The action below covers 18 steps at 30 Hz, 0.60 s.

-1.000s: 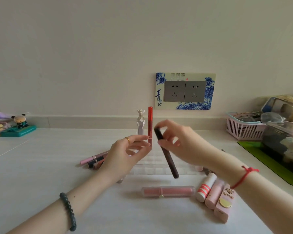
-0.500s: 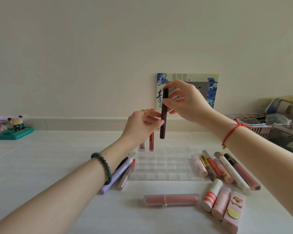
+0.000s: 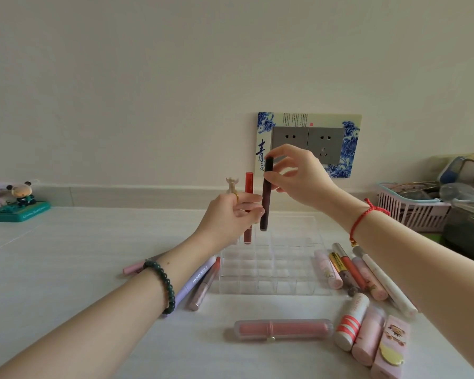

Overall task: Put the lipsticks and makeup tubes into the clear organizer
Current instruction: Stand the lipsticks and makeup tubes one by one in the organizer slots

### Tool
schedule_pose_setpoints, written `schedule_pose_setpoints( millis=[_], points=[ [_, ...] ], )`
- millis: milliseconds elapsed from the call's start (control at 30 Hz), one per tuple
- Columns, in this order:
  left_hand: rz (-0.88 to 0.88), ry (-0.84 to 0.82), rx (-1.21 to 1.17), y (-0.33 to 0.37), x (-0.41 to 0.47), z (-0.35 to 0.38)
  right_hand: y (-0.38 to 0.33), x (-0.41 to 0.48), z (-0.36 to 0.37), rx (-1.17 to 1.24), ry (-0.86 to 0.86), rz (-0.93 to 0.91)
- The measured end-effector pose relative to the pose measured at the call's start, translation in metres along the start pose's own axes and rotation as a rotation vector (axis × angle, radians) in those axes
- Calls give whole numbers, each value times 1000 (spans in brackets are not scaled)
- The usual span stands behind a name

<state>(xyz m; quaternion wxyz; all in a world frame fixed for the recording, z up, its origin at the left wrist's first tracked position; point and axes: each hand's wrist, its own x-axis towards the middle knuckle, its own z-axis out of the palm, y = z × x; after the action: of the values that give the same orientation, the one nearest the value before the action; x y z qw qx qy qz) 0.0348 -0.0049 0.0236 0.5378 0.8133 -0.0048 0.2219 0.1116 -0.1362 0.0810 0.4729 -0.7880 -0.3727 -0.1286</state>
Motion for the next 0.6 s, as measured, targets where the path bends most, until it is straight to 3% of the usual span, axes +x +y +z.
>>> schedule_pose_setpoints(
  millis=[600],
  points=[
    [7,2,85,-4,-6,3,12,-9,12,-46,-51,49]
  ],
)
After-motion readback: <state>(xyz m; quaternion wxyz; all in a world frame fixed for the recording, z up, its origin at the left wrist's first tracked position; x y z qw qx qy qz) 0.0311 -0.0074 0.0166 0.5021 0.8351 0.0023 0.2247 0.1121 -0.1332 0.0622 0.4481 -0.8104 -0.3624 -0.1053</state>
